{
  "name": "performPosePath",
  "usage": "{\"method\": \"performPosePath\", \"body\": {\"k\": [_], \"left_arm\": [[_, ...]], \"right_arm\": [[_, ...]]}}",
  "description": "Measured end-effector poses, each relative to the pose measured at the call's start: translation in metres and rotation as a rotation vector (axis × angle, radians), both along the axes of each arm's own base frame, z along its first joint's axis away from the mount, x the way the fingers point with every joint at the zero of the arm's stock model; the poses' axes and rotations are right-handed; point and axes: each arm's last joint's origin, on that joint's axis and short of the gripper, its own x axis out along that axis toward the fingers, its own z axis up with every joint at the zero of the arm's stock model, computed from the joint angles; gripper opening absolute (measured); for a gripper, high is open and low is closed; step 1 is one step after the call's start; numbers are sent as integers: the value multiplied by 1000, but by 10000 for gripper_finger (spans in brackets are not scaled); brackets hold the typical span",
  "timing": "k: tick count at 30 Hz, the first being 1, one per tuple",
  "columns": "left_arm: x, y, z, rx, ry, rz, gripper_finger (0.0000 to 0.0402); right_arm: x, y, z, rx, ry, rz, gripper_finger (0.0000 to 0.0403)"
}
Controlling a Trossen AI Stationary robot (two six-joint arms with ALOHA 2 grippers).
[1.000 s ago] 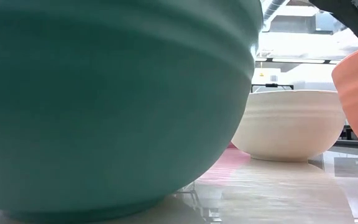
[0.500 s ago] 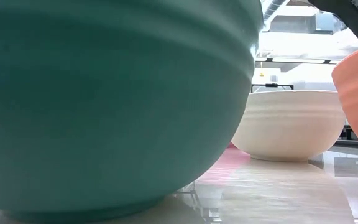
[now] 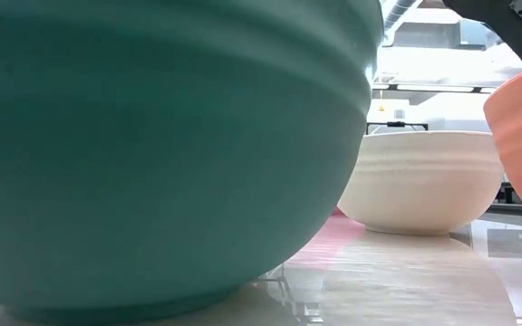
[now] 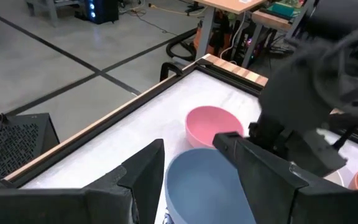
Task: Nest bowls inside each other
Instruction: Stack the blue bowl on top of the red bowl
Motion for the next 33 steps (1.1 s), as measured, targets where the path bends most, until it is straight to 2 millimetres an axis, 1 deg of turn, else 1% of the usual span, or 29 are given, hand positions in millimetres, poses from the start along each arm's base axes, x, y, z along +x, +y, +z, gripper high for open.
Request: {"method": "performPosePath", "body": {"k": [13, 23, 28, 30, 33], "left_arm": [[0, 0, 0, 3, 3, -1, 185], [0, 0, 0, 3, 2, -1, 185], [0, 0, 0, 2, 2, -1, 185], [0, 0, 0, 2, 2, -1, 185], [0, 0, 0, 2, 2, -1, 185]], "right_arm": [[-1, 6, 1, 31, 9, -33, 12], [-2, 18, 0, 49, 22, -47, 12], [-2, 18, 0, 60, 28, -64, 11], [-2, 18, -3, 63, 31, -74, 11], [-2, 18, -15, 71, 61, -100, 11]]}}
